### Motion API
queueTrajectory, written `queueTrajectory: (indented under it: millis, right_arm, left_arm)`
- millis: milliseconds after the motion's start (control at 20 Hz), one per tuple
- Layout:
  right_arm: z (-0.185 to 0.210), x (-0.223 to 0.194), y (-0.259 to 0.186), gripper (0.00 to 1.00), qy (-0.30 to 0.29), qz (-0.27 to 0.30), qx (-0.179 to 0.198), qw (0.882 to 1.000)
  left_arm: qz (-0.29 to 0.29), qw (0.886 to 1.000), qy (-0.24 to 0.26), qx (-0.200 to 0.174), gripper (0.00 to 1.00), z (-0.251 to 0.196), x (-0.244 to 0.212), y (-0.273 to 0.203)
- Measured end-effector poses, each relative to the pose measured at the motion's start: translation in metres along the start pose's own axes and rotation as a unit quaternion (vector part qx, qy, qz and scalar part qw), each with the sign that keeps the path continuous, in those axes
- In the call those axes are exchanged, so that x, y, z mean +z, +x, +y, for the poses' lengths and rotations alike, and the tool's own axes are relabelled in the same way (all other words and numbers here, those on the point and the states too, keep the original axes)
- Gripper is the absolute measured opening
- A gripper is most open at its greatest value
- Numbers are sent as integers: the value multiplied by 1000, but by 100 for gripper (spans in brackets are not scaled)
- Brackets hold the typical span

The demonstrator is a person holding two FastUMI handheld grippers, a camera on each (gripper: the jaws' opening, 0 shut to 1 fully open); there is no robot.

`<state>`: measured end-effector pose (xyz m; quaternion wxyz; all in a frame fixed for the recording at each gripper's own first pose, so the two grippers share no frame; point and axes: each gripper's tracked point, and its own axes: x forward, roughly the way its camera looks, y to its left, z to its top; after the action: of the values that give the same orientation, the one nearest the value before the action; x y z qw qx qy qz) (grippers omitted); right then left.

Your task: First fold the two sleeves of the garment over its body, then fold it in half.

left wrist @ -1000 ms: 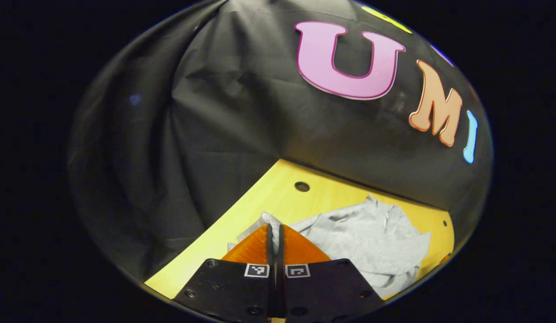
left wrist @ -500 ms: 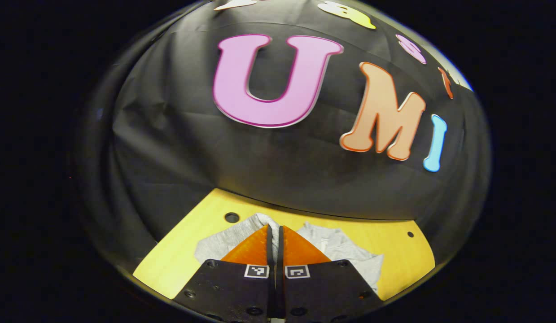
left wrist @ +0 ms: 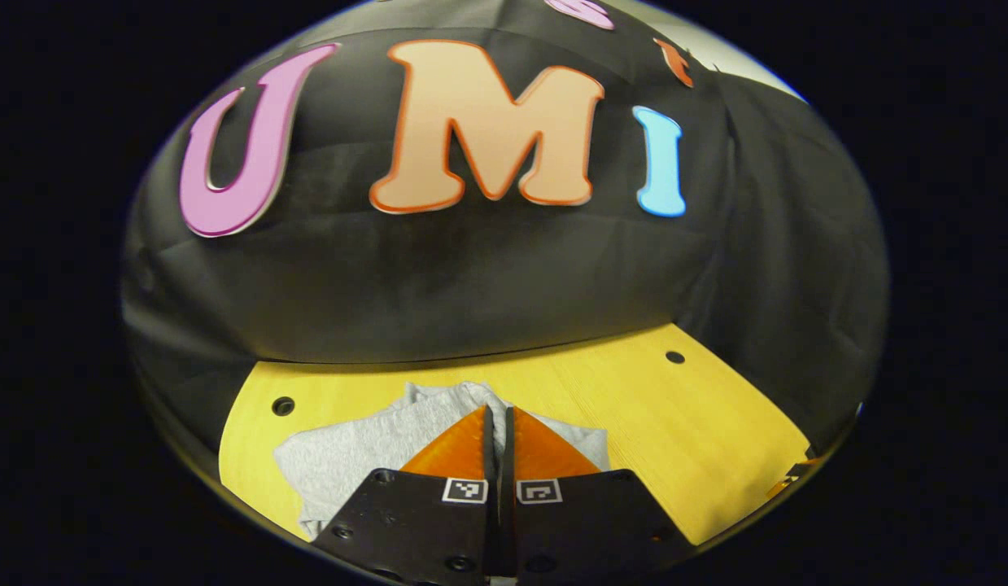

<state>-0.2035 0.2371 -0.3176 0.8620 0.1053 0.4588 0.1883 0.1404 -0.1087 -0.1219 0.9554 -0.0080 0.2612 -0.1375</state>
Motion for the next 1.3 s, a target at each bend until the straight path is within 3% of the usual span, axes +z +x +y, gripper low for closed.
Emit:
queueTrajectory:
  millis: [250,450,500,550,600,650,700,750,950,1150,1250,1300]
  right_arm:
    - [-7,-1,1,97,-13,2,-8,1000]
    - [-9,-10,-4,97,-19,14,-4,1000]
    - [-6,-11,-4,97,-22,16,0,1000]
    - [0,-10,-2,97,-27,16,6,999]
    - [13,-8,2,92,-33,15,17,999]
    - [24,-7,5,97,-38,15,26,999]
    - [33,-6,8,92,-42,16,35,998]
    - [42,-7,10,97,-47,16,43,998]
    - [80,-6,20,97,-75,23,79,994]
    - [122,-10,38,97,-81,40,108,990]
    - [136,-13,46,97,-88,47,113,989]
    - [138,-16,48,92,-89,50,113,988]
  left_arm:
    - [78,996,33,-27,0,-40,-67,33]
    - [105,993,34,-48,1,-65,-98,45]
    - [112,991,27,-69,9,-75,-104,43]
    - [113,990,23,-77,26,-79,-103,37]
    - [104,992,22,-75,44,-73,-96,29]
    - [97,993,25,-61,61,-62,-94,25]
    - [85,995,27,-47,79,-49,-90,21]
    - [77,996,25,-35,96,-37,-88,16]
    - [44,999,-6,16,95,22,-84,-22]
    - [45,992,-41,107,96,126,-113,-87]
    - [73,989,-71,107,96,149,-147,-116]
    - [89,987,-83,102,96,154,-162,-126]
